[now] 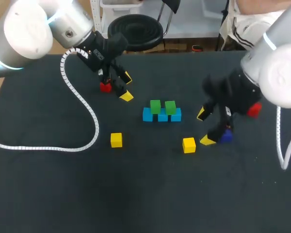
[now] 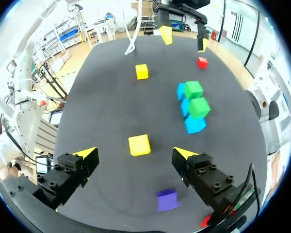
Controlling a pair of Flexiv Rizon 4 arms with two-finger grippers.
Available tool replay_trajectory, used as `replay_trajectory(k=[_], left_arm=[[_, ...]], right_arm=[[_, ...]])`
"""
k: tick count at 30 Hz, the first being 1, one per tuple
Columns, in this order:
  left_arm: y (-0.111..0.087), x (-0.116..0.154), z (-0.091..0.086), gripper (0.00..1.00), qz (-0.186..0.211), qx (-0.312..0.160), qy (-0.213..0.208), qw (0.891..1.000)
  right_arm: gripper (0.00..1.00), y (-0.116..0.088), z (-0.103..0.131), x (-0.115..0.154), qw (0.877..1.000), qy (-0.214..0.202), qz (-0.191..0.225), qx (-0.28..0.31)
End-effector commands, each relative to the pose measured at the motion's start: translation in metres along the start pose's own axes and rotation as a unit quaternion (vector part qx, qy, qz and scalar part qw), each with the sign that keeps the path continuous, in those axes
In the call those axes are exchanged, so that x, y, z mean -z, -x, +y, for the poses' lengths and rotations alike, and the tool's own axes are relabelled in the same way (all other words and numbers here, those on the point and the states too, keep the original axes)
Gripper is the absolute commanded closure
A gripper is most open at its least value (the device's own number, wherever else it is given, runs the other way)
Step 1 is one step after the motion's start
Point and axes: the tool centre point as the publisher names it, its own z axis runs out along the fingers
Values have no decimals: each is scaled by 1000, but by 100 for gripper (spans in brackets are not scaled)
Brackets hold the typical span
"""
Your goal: Place the blue cubes, place green cubes on the blue cubes, place the yellow cubes on the green cubes, then place the red cubes on the yellow cubes, and place purple cube on the red cubes.
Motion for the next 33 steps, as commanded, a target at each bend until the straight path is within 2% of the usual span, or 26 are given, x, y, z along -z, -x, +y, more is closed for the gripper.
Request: replay_trajectory(k=[1, 9, 17, 26, 33], left_arm=[[-1, 0, 0, 0, 0, -1, 0, 1000], [-1, 0, 0, 0, 0, -1, 0, 1000], [-1, 0, 0, 0, 0, -1, 0, 1000], [-1, 0, 0, 0, 0, -1, 0, 1000], [-1, 0, 0, 0, 0, -1, 0, 1000]], right_arm=[[0, -6, 21, 4, 1000, -14, 3, -2], [0, -27, 35, 8, 1000, -2, -13, 11], [0, -43, 36, 11, 999, -21, -45, 6], [0, -35, 8, -26, 996, 18, -72, 48], [0, 0, -3, -44, 996, 38, -61, 56]])
